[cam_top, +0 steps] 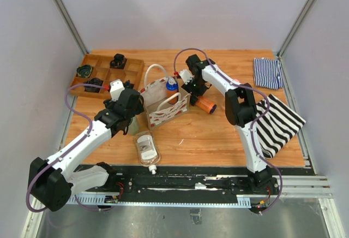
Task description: Take the personal care products out of the canvas bag
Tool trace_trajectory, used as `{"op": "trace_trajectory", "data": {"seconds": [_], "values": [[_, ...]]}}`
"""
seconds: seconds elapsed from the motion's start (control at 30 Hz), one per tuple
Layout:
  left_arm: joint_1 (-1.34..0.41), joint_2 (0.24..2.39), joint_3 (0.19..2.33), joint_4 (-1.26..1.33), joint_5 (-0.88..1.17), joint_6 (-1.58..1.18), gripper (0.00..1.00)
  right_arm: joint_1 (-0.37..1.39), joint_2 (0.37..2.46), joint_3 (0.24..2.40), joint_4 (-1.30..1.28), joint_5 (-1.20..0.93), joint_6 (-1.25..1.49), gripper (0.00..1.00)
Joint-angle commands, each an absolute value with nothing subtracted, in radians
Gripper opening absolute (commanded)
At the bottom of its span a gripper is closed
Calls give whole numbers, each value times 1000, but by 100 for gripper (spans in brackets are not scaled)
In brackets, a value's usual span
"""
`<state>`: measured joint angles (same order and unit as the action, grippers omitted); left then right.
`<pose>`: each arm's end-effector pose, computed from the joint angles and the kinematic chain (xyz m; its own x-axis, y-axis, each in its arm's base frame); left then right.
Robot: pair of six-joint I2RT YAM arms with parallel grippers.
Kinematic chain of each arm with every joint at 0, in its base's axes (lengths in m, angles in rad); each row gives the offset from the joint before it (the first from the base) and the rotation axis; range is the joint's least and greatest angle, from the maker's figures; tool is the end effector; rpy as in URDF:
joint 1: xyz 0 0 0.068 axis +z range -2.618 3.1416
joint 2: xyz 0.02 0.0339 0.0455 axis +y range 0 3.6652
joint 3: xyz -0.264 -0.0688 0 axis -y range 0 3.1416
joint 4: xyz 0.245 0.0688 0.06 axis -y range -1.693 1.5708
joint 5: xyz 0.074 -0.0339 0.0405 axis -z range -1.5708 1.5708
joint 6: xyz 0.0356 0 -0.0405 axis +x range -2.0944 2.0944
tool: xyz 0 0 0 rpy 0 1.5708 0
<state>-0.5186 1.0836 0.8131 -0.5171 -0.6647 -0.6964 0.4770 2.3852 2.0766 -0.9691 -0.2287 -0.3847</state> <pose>0.2024 -0.0902 0.2668 -0.4800 -0.3074 -0.8217 -0.3855 0.9152 -0.1172 0.4361 0.2345 0.1734 -0.5987 -0.7208 -0.3492 -0.7876 0.6092 0.0928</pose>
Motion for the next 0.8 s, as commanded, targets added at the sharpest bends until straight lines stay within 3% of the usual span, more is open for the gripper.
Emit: {"op": "trace_trajectory", "data": {"seconds": [0.0,0.17,0.27,0.4,0.67,0.77], "values": [[-512,1076,821,-495,-655,-687,91,471,2403,2150,-970,-175,-334,21],[-512,1059,818,-496,-660,-681,91,441,2376,2279,-819,-111,-235,2],[-512,1057,815,-490,-653,-680,92,416,2266,2166,-544,-71,-178,1],[-512,1061,816,-488,-648,-681,91,398,2067,1813,50,-33,-159,1],[-512,1092,808,-460,-605,-683,91,406,2161,1483,1013,145,-122,1],[-512,1115,806,-447,-598,-680,92,408,2227,1471,1175,120,-117,1]]}}
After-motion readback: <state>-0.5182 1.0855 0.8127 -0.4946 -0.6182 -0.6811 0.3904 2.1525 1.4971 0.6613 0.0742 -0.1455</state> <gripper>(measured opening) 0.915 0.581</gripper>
